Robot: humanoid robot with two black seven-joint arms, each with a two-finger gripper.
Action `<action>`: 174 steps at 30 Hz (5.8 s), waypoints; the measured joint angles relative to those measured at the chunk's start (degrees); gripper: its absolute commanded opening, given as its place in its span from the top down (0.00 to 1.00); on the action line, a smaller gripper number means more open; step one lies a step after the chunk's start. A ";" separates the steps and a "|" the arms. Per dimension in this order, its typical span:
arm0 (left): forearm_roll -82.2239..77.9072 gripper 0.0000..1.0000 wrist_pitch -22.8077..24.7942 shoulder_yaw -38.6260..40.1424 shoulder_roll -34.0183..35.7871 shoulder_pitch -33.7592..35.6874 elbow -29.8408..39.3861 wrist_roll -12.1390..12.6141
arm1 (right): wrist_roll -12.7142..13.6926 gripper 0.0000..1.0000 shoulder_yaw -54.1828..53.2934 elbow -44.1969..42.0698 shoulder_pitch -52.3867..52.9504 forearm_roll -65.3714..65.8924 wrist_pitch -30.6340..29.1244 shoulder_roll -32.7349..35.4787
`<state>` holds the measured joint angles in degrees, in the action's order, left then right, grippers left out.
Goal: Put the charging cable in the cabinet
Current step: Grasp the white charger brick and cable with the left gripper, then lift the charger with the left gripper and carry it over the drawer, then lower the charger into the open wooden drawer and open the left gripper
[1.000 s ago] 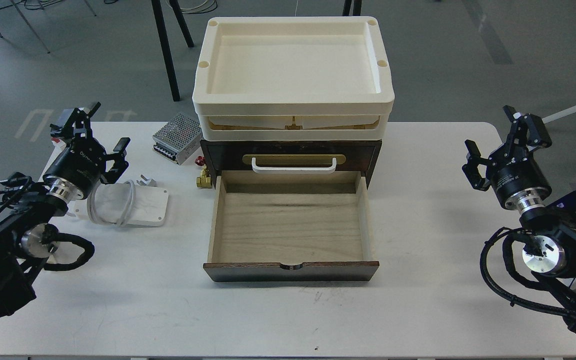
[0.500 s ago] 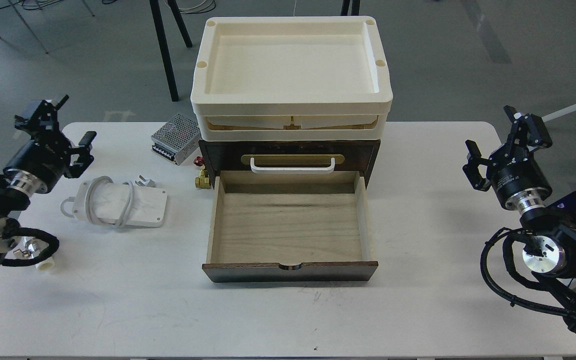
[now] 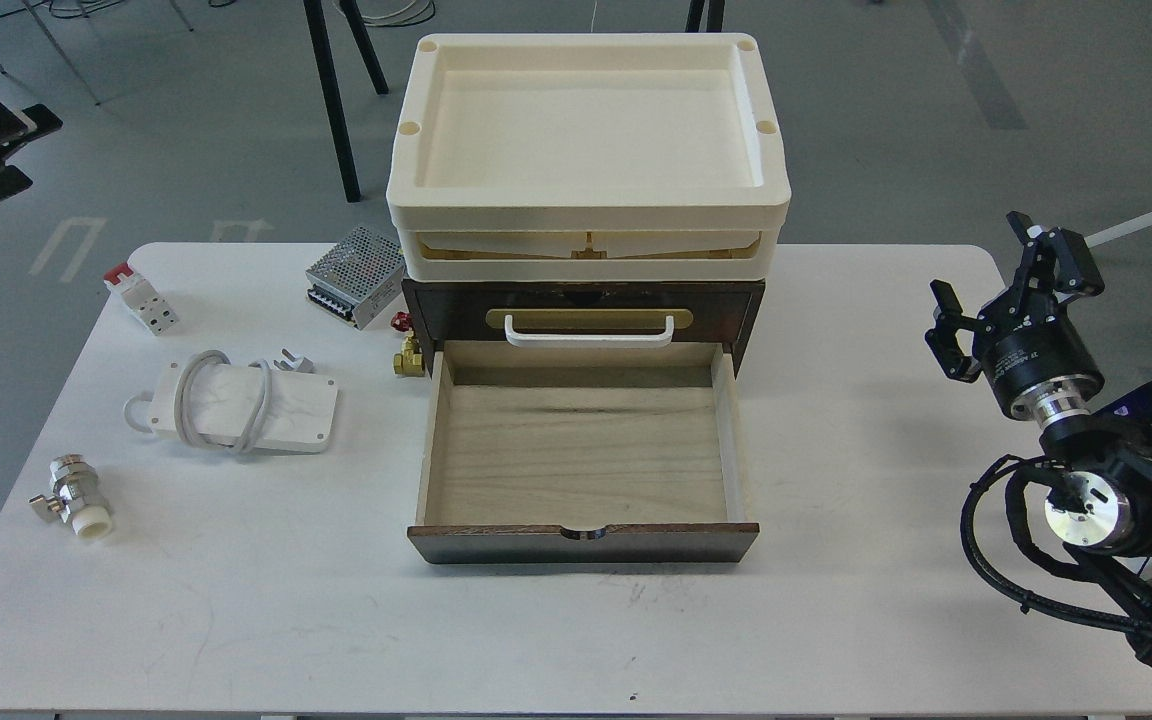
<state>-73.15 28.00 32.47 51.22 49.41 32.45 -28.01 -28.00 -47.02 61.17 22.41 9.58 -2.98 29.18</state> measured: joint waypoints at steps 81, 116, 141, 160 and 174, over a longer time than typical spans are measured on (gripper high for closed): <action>-1.91 0.98 -28.55 -24.93 -4.51 -7.31 -5.10 0.02 | 0.00 0.01 0.00 -0.18 0.00 0.00 0.08 0.00; 24.13 0.97 0.01 -2.17 15.79 13.67 41.16 -0.01 | 0.00 0.01 0.04 -0.17 0.02 0.02 0.08 0.00; 8.25 0.97 -16.11 -16.93 4.72 -2.89 62.21 0.00 | 0.00 0.01 0.02 -0.17 0.00 0.09 0.09 0.00; 6.39 0.96 -28.20 -17.60 -12.88 -16.41 45.29 0.02 | 0.00 0.01 0.02 -0.17 0.01 0.09 0.08 0.00; 5.65 0.95 -28.49 -20.81 -25.25 -16.19 29.74 0.02 | 0.00 0.01 0.00 -0.17 0.07 0.09 0.08 0.00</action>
<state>-67.49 -0.49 11.65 25.97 33.23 62.19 -27.99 -28.00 -47.02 61.00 22.48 9.67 -2.90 29.18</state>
